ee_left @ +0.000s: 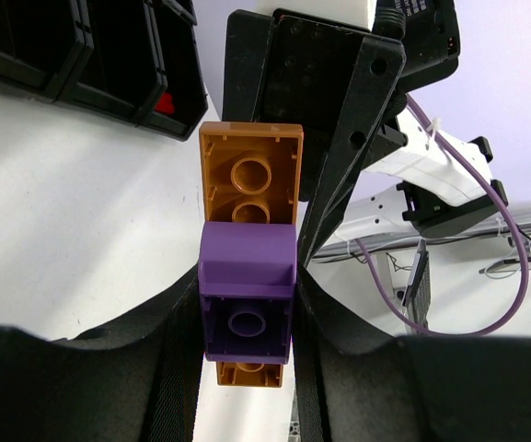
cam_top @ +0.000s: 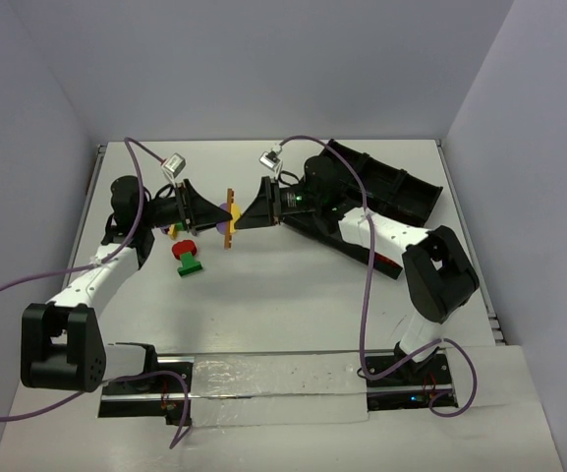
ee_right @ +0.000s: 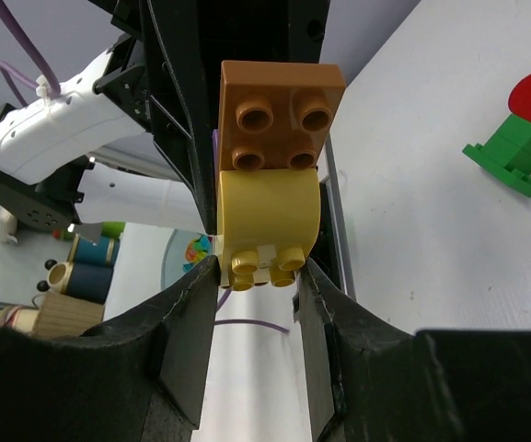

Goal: Sort the legos into containers by color

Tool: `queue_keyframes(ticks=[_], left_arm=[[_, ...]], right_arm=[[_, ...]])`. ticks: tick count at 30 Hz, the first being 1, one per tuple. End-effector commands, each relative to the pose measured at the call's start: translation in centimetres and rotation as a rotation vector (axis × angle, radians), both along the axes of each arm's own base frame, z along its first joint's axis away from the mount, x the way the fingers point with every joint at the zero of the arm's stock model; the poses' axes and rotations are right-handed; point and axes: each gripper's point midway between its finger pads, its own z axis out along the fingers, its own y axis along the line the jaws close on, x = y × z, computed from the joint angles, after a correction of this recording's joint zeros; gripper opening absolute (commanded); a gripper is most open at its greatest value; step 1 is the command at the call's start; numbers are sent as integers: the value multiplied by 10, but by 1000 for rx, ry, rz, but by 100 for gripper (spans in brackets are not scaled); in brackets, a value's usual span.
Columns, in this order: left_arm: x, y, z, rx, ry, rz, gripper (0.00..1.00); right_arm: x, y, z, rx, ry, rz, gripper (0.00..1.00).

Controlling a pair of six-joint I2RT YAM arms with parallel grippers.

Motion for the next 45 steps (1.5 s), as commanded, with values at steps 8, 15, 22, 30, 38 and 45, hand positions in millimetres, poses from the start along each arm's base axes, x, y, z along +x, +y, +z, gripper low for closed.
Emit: queue_keyframes(ticks=[8,15,22,30,38,45], left_arm=[[0,-1,8,15,-54,-21,0],[3,1,7,20,-48,-12,0],[7,2,3,20,-36,-10,0],[36,7,-46,132,78,100,0],[56,19,-79,274,153,200,0],[60,25,-90,337,171,235,0]], right_arm=[[20,-30,-20,-5,-14,-148,0],[25,-41,-26,-14,-6,-181,0],[24,-42,-30,-16,2,-180,0],[41,-38,-49,-51,60,-243,0],[51,-44,-78,-192,65,-304,0],[65,-59,-84,-363,-33,-388,3]])
